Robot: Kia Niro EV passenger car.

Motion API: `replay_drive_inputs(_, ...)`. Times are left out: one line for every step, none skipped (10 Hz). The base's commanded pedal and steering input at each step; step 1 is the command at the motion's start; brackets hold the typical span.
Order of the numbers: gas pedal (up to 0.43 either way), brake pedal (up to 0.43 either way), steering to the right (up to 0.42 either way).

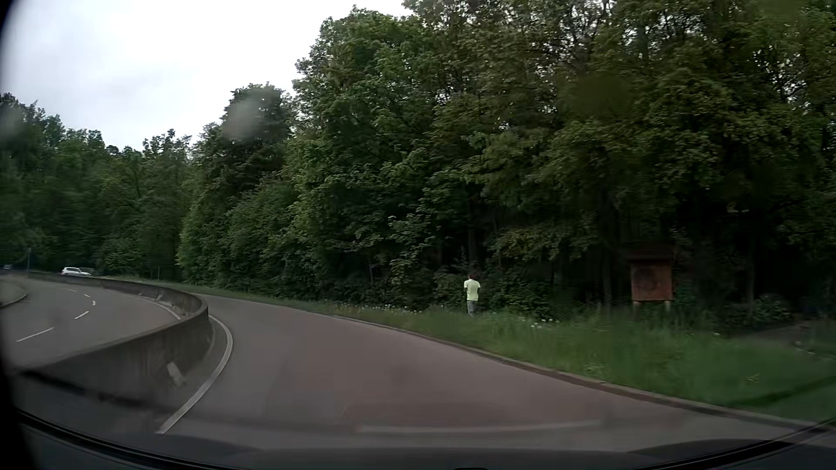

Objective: Follow the waypoints while adhering to traffic rules and regulations

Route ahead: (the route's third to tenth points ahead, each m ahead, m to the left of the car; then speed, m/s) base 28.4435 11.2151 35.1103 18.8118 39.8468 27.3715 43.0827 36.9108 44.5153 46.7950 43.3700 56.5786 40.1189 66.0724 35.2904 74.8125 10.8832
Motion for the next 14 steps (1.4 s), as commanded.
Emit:
replay_drive_inputs(0.228, 0.0, -0.148)
replay_drive_inputs(0.22, 0.0, -0.148)
replay_drive_inputs(0.22, 0.0, -0.147)
replay_drive_inputs(0.22, 0.0, -0.144)
replay_drive_inputs(0.22, 0.0, -0.139)
replay_drive_inputs(0.22, 0.0, -0.135)
replay_drive_inputs(0.22, 0.0, -0.13)
replay_drive_inputs(0.22, 0.0, -0.129)
replay_drive_inputs(0.22, 0.0, -0.127)
replay_drive_inputs(0.22, 0.0, -0.125)
replay_drive_inputs(0.22, 0.0, -0.123)
replay_drive_inputs(0.22, 0.0, -0.121)
replay_drive_inputs(0.22, 0.0, -0.12)
replay_drive_inputs(0.209, 0.0, -0.117)
